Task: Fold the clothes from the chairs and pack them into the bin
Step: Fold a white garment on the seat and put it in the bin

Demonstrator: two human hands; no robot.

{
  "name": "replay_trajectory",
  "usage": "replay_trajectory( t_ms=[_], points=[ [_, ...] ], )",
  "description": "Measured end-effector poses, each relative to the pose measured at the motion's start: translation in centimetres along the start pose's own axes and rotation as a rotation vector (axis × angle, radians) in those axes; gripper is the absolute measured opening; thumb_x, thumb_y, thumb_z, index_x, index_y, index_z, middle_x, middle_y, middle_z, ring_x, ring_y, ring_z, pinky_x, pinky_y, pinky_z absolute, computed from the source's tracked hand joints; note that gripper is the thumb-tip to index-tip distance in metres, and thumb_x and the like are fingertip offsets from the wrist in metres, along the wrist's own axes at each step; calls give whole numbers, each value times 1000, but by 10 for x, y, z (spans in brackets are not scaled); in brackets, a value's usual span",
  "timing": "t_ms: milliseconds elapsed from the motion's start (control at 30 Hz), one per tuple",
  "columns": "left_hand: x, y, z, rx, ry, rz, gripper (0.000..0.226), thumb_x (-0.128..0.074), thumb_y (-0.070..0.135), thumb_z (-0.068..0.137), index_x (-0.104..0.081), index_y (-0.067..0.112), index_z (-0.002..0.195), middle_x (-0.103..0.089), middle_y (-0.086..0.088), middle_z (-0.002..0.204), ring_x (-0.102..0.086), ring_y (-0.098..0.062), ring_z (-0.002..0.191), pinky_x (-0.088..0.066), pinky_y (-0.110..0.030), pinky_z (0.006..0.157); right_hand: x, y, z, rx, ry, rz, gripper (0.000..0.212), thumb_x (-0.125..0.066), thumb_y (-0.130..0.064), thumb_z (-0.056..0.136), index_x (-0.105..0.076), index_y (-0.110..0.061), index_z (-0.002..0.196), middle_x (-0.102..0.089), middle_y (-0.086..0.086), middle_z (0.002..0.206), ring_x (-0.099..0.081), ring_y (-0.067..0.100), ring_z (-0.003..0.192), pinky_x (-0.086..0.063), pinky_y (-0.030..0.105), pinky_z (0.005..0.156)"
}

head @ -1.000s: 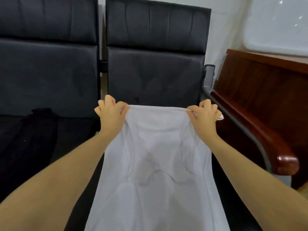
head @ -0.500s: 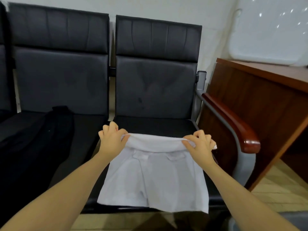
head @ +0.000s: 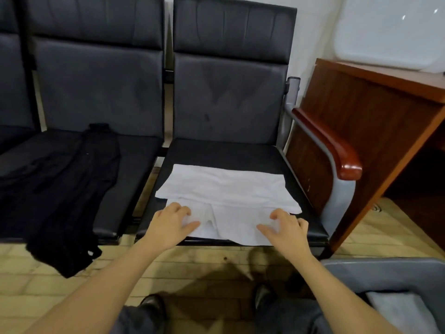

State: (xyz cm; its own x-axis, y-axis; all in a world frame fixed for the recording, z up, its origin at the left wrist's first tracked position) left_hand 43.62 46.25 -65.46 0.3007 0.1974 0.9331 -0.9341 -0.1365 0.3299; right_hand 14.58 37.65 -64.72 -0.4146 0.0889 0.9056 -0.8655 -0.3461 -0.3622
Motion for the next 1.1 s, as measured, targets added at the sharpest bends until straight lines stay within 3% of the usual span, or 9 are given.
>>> replay_trajectory(
  t_ms=[100, 300, 467, 533, 667, 767, 900, 1000, 1100],
  points=[
    [-6, 1, -12, -100, -33, 91, 83, -28, 77, 71, -56, 20, 123, -53, 1, 123, -49, -19, 117, -35, -37, 98, -7, -1, -13, 86, -167, -35, 58, -51, -75, 68, -45, -35, 109, -39, -19, 118, -31, 4, 114, -10, 26, 86],
    [4, -7, -15, -144, 133, -13, 21, -70, 20, 84, -74, 13, 103, -68, -7, 110, -64, -26, 100, -48, -37, 85, 4, 9, -16, 97, -24, 12, 15, -62, -31, 88, -55, -38, 98, -53, -18, 120, -45, 8, 121, -13, 25, 87],
    [9, -11, -14, -180, 211, -10, 15, -67, 15, 86, -74, 11, 98, -67, -4, 94, -62, -25, 86, -48, -36, 73, 0, 13, -21, 69, -195, -64, 71, -70, -53, 74, -36, -35, 133, -33, -17, 140, -23, 9, 135, -7, 29, 102],
    [11, -9, -13, -172, 250, -40, 16, -63, 11, 89, -72, 9, 102, -67, -6, 93, -62, -27, 86, -48, -38, 75, -3, 11, -22, 60, -162, -49, 76, -73, -52, 73, -34, -30, 134, -36, -14, 136, -28, 10, 133, -9, 31, 105],
    [16, -11, -11, 3, 233, -148, 26, -51, 14, 96, -60, 7, 119, -61, -5, 111, -57, -23, 103, -48, -34, 87, -4, 11, -19, 158, -92, -89, 42, -68, -42, 82, -44, -30, 114, -44, -13, 126, -40, 9, 120, -9, 25, 94],
    [13, -18, -12, -26, 97, -151, 25, -51, 11, 95, -60, 8, 118, -59, -5, 115, -55, -20, 105, -45, -32, 94, 0, 20, -15, 112, -142, 65, 24, -66, -31, 87, -50, -31, 106, -51, -11, 128, -45, 9, 123, -10, 28, 100],
    [18, -25, -18, 45, 94, -270, 29, -58, 10, 92, -60, 12, 120, -63, -5, 109, -57, -16, 94, -43, -22, 88, 0, 28, -15, 114, -185, 63, 25, -65, -27, 89, -48, -39, 104, -45, -12, 142, -22, 8, 142, -5, 34, 109],
    [20, -26, -21, 44, 94, -272, 15, -60, 11, 90, -64, 14, 105, -65, 0, 96, -59, -15, 86, -43, -19, 76, 1, 27, -15, 102, -179, 91, 21, -63, -23, 90, -50, -35, 102, -52, -8, 136, -42, 16, 131, -11, 33, 109],
    [20, -25, -23, 15, 83, -246, 15, -60, 11, 91, -68, 8, 103, -65, -2, 101, -60, -15, 91, -45, -20, 83, 5, 31, -12, 74, -179, 208, 16, -61, -16, 91, -54, -30, 91, -54, 0, 136, -50, 21, 125, -28, 30, 108]
  ],
)
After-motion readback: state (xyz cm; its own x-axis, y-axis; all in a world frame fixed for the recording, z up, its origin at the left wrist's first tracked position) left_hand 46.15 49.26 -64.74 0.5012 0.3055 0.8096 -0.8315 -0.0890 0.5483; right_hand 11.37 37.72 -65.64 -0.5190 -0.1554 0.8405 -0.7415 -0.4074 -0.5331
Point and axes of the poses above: each hand's wrist, its own z-axis towards the middle knuckle, its own x-axis out of the back of the hand, y = z × x, the point moved 3 cm from there along z, towards the middle knuckle
